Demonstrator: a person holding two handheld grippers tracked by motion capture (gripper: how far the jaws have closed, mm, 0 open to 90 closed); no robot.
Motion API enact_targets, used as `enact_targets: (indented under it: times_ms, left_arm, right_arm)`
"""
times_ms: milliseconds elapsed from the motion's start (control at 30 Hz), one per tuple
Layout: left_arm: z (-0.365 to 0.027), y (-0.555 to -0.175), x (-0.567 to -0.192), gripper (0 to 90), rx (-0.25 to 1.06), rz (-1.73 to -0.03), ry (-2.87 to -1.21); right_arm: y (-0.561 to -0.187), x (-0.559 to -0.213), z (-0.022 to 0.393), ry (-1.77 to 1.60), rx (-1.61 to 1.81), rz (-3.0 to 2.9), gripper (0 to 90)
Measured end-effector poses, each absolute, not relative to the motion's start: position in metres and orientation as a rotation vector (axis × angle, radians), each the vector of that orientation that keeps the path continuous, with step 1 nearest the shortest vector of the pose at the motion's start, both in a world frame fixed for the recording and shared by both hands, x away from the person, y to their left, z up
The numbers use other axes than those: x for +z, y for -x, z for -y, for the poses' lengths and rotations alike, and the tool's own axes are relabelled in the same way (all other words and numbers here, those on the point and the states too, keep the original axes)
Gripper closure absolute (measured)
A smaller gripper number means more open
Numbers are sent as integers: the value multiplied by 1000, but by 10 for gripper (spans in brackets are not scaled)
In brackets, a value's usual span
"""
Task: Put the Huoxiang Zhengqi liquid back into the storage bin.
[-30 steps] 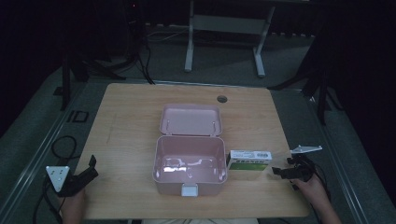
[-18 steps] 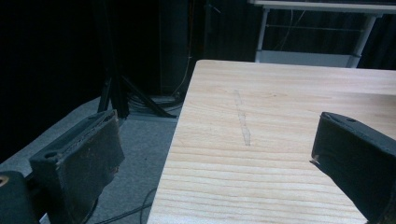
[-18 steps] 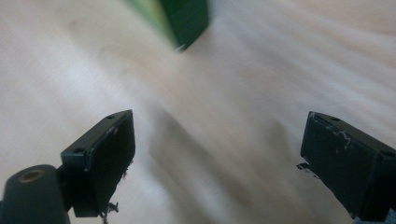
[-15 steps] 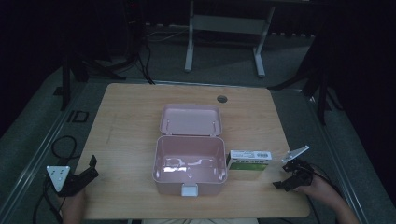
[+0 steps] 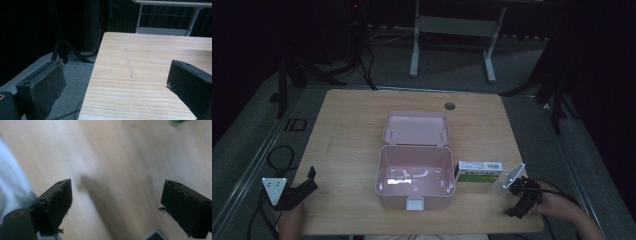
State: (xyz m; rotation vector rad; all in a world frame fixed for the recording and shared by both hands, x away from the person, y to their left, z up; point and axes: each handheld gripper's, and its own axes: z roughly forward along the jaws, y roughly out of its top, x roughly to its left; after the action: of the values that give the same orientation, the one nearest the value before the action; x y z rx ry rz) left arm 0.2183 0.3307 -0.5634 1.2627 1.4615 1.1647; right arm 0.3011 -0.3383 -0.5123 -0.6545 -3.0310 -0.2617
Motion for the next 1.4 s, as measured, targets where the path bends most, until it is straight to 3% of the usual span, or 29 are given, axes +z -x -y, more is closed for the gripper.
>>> enact_targets:
  times_ms: [833, 1400]
  left_arm:
    - [-332, -218, -563, 21, 1152, -1458, -1267]
    - [-332, -219, -563, 21, 1149, -1456, -1264]
  right_arm:
    - [-297, -506, 251, 158, -12, 3074, 129]
    - [-298, -467, 207, 3, 0, 3058, 140]
